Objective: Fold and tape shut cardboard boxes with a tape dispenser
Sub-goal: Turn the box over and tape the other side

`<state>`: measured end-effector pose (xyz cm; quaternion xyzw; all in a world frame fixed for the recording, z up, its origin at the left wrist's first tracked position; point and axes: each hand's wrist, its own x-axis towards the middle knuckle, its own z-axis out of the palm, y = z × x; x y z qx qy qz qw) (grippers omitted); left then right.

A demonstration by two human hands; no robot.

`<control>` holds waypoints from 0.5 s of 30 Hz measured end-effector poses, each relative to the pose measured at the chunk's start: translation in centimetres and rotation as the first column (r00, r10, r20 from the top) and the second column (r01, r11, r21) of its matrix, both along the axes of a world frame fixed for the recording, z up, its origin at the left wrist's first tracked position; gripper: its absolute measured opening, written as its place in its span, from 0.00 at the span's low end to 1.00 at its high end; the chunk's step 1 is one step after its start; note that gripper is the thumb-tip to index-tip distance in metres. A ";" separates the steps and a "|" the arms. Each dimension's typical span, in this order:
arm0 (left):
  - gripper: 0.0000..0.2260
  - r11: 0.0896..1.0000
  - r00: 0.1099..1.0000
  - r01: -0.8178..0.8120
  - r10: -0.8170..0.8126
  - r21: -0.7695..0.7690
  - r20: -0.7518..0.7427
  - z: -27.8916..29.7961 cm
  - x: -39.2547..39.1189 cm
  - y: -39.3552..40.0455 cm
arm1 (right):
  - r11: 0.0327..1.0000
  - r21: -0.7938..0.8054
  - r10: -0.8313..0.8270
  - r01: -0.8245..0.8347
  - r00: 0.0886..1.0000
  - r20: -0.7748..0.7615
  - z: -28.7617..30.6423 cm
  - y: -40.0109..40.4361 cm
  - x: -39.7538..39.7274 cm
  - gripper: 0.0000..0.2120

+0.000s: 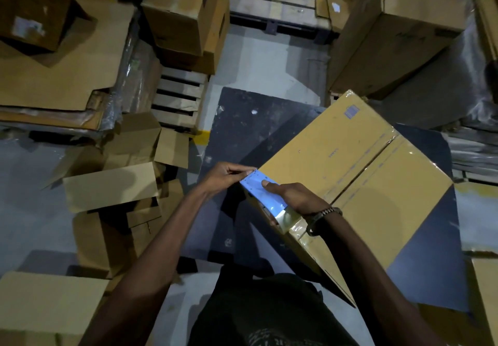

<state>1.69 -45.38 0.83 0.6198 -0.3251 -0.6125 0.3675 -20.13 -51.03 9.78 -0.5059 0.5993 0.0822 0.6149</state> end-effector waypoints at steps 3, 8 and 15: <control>0.13 0.995 0.997 0.071 -0.068 0.064 -0.047 0.2 0.9 0.0 | 1.000 -0.001 -0.017 0.017 0.998 0.057 0.1 0.6 -0.6 0.49; 0.11 0.995 0.987 0.102 -0.100 -0.013 0.125 0.6 1.0 -0.3 | 0.995 -0.097 -0.004 0.010 0.998 0.069 0.9 0.8 -0.7 0.35; 0.13 0.993 0.981 0.083 -0.067 -0.082 0.181 1.2 0.3 -0.2 | 0.963 -0.231 0.148 -0.137 0.989 0.029 2.2 2.6 -4.3 0.29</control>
